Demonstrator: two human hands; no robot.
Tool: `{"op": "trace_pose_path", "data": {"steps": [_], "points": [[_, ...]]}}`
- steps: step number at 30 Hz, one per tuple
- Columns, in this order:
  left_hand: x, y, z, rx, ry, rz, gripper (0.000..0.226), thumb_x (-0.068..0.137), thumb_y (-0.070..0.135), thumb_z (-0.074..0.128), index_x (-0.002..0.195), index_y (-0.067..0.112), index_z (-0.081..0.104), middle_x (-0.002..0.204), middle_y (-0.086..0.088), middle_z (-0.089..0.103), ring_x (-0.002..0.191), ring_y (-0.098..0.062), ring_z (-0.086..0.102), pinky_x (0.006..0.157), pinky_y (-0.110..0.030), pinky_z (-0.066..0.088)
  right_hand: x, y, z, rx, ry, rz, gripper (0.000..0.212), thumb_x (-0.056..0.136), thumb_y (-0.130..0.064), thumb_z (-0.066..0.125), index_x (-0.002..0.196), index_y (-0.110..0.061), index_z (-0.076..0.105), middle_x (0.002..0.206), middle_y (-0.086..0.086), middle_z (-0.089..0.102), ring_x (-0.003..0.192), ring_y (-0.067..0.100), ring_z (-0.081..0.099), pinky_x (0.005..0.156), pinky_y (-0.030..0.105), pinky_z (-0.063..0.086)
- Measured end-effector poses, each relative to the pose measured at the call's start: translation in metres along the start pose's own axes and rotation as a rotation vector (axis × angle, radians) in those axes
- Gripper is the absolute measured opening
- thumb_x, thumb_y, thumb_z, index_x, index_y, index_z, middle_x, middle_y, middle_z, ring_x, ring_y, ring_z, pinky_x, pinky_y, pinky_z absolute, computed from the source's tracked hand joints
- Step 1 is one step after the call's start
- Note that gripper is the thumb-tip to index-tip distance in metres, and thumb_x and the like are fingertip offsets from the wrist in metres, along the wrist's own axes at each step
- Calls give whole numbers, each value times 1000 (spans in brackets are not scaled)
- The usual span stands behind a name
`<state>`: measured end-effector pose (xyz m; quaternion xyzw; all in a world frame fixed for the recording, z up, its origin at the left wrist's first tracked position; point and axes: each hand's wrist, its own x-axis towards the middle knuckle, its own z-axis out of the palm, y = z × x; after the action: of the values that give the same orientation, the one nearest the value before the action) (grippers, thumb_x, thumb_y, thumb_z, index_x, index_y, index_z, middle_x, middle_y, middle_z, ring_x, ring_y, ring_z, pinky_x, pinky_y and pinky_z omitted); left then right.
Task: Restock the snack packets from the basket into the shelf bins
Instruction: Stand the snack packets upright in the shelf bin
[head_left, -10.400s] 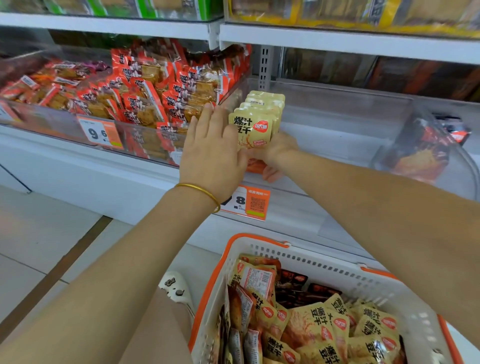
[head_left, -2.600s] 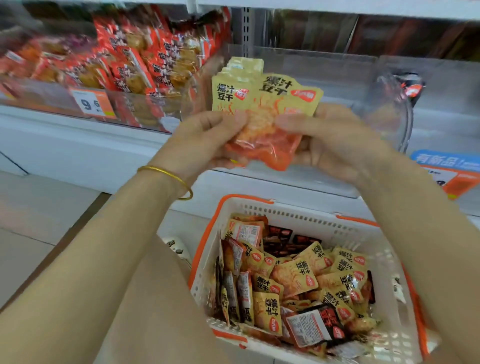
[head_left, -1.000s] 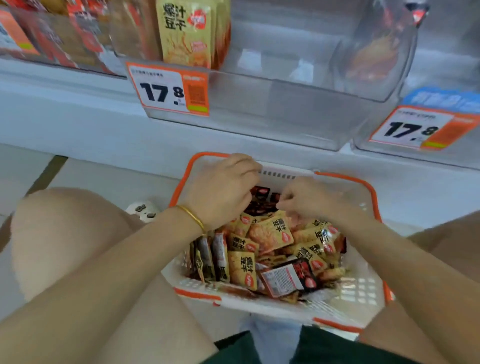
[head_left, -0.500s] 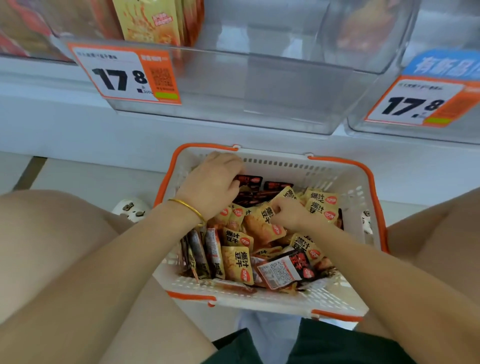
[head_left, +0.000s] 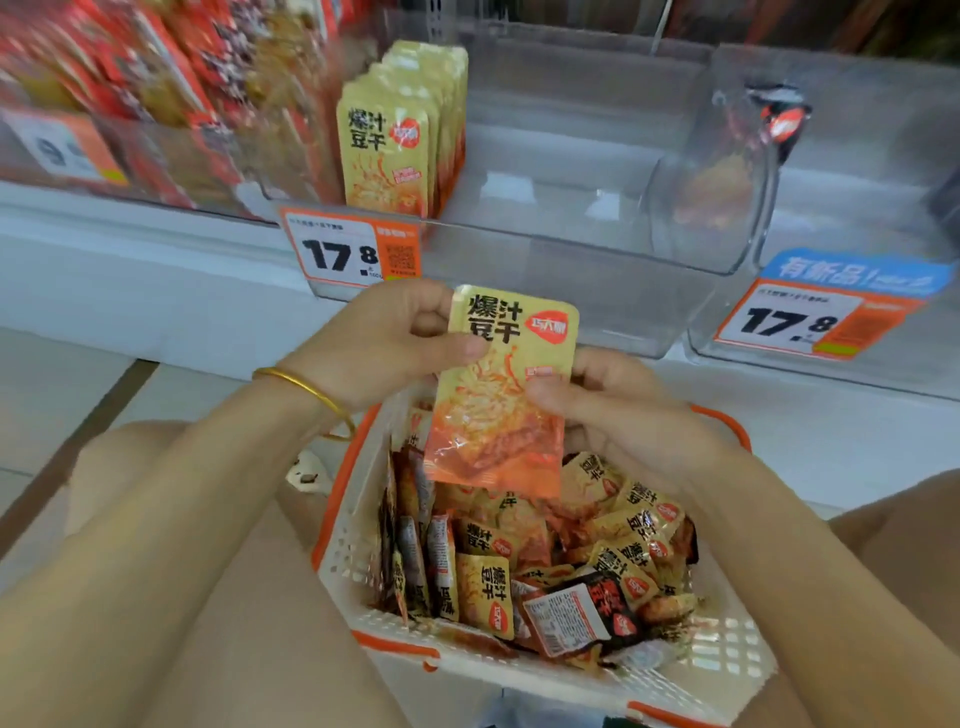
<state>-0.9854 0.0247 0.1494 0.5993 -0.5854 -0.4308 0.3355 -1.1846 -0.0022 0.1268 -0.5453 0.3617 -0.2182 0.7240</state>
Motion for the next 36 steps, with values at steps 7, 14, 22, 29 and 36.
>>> {"op": "trace_pose_path", "data": {"steps": [7,14,22,29,36], "points": [[8,43,-64,-58,459,128,13,93,17,56,83,12,62,68,4,67,58,-8,61,56,-20,50,34,-110,18,-73,-20,-184,16,74,-17,66,88,-11,68,77,4,72,62,14,68,61,30,60],[56,10,-105,907,689,269,22,81,5,52,100,-2,60,106,-21,56,107,-37,48,93,-40,36,144,-136,23,-562,322,-268,12,85,-14,68,97,-16,64,73,2,63,42,4,52,38,18,40],[69,-10,-99,980,617,227,46,80,25,31,103,-8,55,124,-30,48,124,-48,38,111,-50,27,221,-97,28,-1205,372,-111,47,80,-44,69,111,-10,63,95,8,69,82,25,67,63,28,45],[65,-12,-94,954,645,230,60,81,32,20,107,-8,56,141,-31,38,138,-45,26,115,-52,21,219,-99,36,-1301,312,-51,45,89,-57,50,81,-14,60,78,4,64,69,22,64,66,30,51],[57,-8,-86,965,668,230,53,83,32,23,106,-2,57,145,-25,37,141,-40,22,115,-52,19,212,-101,37,-1269,260,39,51,80,-66,56,88,-16,63,75,1,66,70,18,68,71,32,58]]}}
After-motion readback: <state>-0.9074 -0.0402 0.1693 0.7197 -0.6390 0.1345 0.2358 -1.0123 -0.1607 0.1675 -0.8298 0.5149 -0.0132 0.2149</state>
